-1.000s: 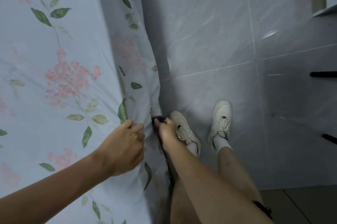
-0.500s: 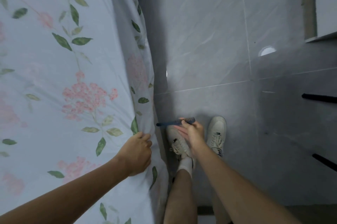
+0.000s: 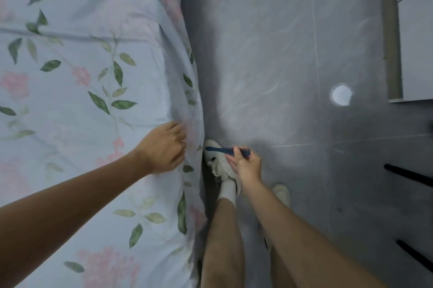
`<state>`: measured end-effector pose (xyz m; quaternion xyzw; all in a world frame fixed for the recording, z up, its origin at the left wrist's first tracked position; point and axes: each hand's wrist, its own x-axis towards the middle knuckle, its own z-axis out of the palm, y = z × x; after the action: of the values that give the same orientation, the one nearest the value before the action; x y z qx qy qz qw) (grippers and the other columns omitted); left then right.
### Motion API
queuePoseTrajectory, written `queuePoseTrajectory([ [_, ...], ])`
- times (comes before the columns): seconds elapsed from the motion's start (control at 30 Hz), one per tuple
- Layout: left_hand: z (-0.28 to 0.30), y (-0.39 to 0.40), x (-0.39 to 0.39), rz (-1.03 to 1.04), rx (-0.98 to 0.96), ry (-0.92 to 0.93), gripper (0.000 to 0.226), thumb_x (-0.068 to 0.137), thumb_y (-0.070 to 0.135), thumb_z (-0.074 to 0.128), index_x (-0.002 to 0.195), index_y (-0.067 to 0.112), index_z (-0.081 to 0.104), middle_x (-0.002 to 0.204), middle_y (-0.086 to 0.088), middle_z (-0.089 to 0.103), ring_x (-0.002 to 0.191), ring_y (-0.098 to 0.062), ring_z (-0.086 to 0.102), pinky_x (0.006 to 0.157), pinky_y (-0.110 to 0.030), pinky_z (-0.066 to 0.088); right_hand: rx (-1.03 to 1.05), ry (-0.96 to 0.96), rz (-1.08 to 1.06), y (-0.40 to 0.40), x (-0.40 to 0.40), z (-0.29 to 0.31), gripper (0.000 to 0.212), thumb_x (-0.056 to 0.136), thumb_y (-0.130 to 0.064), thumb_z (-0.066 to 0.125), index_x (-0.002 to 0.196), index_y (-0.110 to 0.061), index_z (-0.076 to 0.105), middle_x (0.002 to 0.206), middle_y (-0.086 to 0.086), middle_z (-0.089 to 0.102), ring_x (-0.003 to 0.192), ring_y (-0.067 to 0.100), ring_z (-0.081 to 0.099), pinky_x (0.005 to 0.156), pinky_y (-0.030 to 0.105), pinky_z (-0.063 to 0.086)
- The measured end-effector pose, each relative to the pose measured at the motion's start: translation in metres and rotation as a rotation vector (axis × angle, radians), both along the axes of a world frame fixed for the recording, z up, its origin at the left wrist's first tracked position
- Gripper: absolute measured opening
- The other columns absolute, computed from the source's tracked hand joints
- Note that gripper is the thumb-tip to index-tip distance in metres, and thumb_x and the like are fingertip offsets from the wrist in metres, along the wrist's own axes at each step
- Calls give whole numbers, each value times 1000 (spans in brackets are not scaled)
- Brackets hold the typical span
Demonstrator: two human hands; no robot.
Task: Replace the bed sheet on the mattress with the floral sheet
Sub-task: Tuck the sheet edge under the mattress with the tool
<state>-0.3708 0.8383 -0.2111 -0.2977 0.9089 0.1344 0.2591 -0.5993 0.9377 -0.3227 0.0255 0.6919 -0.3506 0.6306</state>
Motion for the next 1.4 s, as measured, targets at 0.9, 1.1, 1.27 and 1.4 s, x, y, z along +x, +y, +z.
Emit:
queuePoseTrajectory([
  [0.9, 15, -27, -27, -19, 336, -450, 31, 102, 27, 44, 108, 17, 72, 105, -3, 70, 105, -26, 52, 95, -40, 31, 139, -68, 119, -99, 57, -40, 17, 104, -7, 59, 92, -6, 71, 89, 11, 75, 84, 23, 74, 74, 27, 61],
  [1.1, 28, -57, -26, 38, 300, -158, 34, 90, 34, 47, 88, 17, 76, 94, -4, 64, 93, -27, 55, 97, -41, 39, 94, -50, 132, -146, -12, -10, 12, 105, -9, 57, 103, -1, 66, 97, 14, 73, 87, 22, 75, 86, 34, 62],
  [1.27, 40, -153, -13, 130, 37, 36, 13, 77, 23, 63, 80, 11, 67, 89, -12, 56, 87, -34, 53, 96, -46, 43, 39, -58, 187, -192, -8, 20, 14, 105, -12, 58, 99, -10, 70, 98, 10, 76, 87, 17, 77, 80, 28, 63],
  [1.4, 19, -235, 13, 90, -54, -31, 32, 88, 31, 50, 73, 11, 70, 80, -10, 61, 85, -32, 54, 97, -45, 45, -1, -22, 161, -229, 13, 14, 11, 104, -12, 60, 99, -8, 68, 106, 18, 75, 94, 25, 76, 84, 34, 61],
])
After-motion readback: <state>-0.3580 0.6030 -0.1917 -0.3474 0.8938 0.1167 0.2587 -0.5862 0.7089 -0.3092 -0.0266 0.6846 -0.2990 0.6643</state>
